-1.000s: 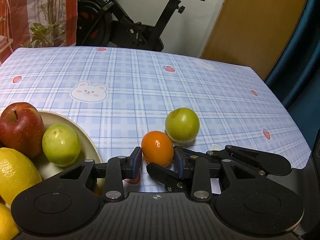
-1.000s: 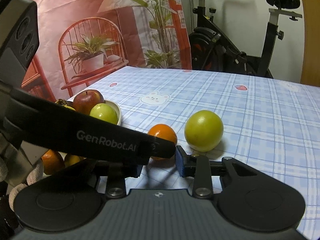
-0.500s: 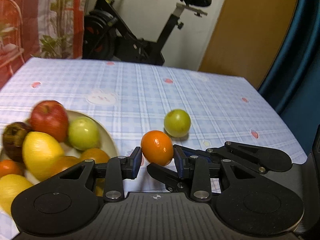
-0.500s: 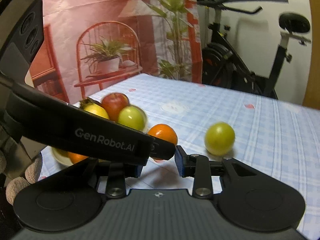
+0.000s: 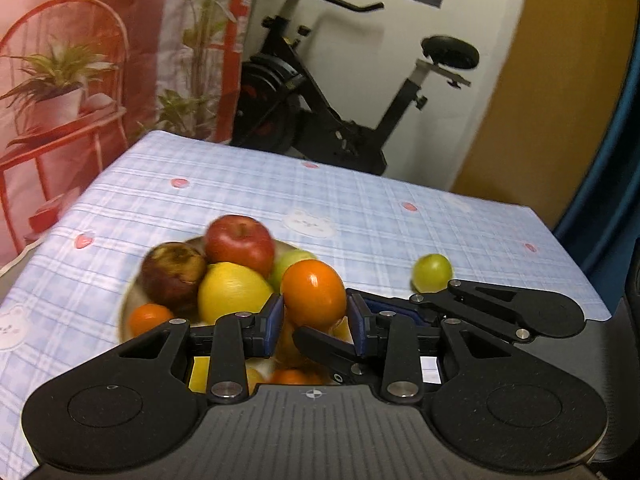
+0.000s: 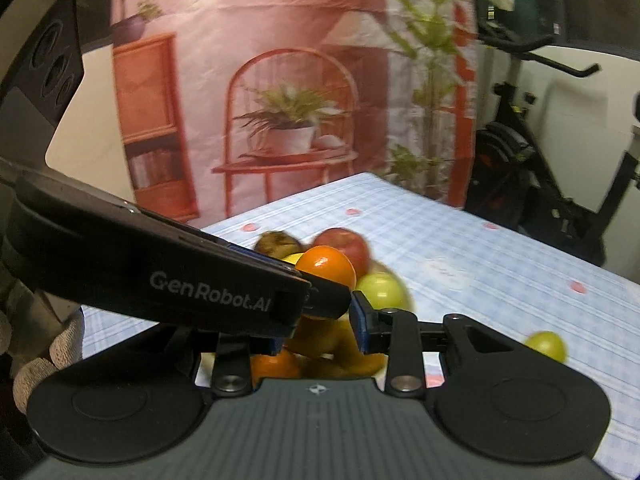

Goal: Organize fruits
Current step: 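Carry the tangerine over the plate with both grippers, then lower the tangerine onto the plate and open both grippers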

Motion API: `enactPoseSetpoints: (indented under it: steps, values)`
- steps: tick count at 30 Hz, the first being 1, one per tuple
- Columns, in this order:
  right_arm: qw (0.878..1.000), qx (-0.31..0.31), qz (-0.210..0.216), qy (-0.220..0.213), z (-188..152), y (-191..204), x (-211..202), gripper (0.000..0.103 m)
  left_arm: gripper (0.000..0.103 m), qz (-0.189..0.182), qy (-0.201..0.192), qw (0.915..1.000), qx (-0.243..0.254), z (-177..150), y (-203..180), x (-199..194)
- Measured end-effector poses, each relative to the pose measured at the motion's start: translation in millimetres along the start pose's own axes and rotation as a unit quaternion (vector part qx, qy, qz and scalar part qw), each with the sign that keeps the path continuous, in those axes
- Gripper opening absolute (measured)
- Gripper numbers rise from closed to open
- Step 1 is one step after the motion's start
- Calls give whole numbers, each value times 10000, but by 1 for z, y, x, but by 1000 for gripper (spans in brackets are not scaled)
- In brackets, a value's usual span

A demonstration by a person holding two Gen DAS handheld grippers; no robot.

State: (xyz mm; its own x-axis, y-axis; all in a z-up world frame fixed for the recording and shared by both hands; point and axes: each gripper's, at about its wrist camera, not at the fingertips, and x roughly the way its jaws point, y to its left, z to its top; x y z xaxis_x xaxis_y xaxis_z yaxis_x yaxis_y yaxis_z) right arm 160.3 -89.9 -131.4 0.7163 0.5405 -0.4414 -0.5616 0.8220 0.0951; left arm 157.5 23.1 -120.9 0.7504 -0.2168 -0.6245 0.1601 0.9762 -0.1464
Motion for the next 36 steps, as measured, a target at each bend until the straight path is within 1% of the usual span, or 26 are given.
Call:
enactPoseSetpoints:
  steps: [4, 8, 13, 21, 24, 27, 32, 34, 36]
  values:
    - [9999, -114, 97, 72, 8, 8, 14, 34, 37, 14, -68, 9998, -205, 1, 12, -4]
    - [9996, -245, 107, 130, 11, 11, 20, 34, 37, -3, -108, 9995, -308, 2, 17, -4]
    - [9990, -349, 197, 206, 12, 16, 26, 34, 38, -20, -71, 9988, -493, -6, 29, -7]
    - [9974, -620, 215, 285, 9, 27, 36, 35, 38, 82, -28, 9978, -656, -11, 41, -4]
    - [9973, -633, 222, 283, 8, 28, 37, 35, 40, 147, -39, 9977, -656, -11, 41, -4]
    - [9973, -645, 225, 278, 7, 28, 37, 35, 45, 195, -65, 9975, -680, -11, 43, -5]
    - [9976, -612, 174, 257, 5, 25, 34, 37, 47, 234, -120, 9969, -736, -10, 45, -6]
    - [9979, -583, 155, 252, 4, 24, 32, 37, 50, 265, -166, 9964, -787, -10, 46, -7]
    - [9981, -554, 170, 226, 2, 23, 30, 37, 50, 307, -224, 9957, -849, -9, 49, -9]
